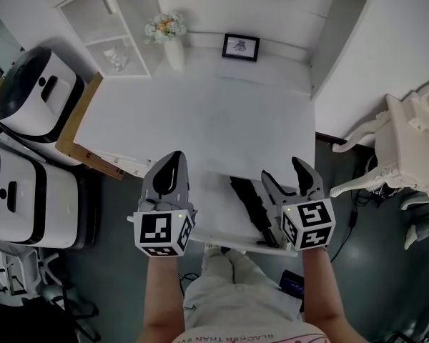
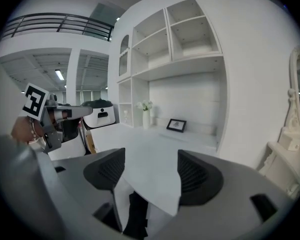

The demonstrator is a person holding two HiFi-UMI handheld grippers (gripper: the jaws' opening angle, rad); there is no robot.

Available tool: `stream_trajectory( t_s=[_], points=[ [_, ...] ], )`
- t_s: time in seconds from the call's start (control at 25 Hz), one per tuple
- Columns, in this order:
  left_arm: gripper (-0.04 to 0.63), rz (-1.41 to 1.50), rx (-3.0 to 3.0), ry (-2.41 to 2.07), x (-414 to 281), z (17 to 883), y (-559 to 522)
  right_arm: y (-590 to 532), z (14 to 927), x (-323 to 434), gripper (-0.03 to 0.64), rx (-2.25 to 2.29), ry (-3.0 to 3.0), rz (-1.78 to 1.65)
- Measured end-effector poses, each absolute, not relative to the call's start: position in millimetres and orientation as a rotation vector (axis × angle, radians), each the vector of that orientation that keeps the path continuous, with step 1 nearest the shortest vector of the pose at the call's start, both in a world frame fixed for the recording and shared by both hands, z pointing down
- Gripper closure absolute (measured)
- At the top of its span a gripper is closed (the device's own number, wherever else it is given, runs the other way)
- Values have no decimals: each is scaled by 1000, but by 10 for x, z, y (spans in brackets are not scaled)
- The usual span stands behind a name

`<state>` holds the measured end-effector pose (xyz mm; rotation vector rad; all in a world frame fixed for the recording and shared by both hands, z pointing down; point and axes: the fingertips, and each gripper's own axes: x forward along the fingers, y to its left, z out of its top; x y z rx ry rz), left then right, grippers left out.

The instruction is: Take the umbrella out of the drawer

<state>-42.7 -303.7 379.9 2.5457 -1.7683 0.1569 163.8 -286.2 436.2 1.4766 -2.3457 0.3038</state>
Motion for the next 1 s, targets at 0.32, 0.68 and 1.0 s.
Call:
stream_trajectory(
  t_s=[0.32,0.68,1.0],
  points=[
    [588,189,2530,-1701,-478,4025,-3032,-2663,4865,1470,305,1398,-2274,429],
    [588,236,2508,-1627,-474,4325,-2991,-2302,5591,1395,305,1288,-2155,604],
    [588,268,2497,-1599,-508,4475,-2962,-2195,6030,1344,304,1195,-2085,718]
  ],
)
